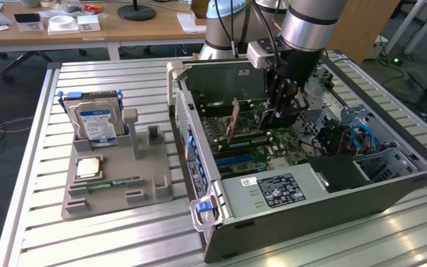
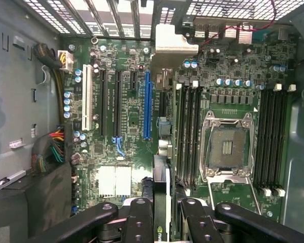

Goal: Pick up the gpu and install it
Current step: 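Insert the gpu into the slot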

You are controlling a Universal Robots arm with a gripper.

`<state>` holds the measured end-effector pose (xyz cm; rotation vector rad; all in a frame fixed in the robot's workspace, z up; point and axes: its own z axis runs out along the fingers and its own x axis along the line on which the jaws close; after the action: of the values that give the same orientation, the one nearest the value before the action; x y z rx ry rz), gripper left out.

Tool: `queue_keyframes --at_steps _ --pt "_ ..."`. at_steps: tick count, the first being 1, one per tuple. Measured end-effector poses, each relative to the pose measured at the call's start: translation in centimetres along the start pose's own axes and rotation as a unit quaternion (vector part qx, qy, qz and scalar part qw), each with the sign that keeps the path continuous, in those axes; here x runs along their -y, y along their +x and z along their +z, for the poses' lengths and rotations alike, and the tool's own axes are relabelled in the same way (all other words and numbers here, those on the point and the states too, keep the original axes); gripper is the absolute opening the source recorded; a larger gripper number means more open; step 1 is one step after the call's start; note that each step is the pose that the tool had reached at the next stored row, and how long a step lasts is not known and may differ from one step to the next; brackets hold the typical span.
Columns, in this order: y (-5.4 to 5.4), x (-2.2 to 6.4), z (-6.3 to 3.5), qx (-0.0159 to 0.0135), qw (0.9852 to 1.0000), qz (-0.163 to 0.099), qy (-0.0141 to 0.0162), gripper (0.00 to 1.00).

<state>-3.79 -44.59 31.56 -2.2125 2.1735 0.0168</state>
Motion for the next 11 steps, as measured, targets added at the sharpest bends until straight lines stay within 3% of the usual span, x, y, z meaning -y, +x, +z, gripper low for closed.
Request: queue_keyframes --at_steps 11 --pt "0.09 -0.11 0.54 -0.0003 1.0 0.0 -0.0001 0.26"
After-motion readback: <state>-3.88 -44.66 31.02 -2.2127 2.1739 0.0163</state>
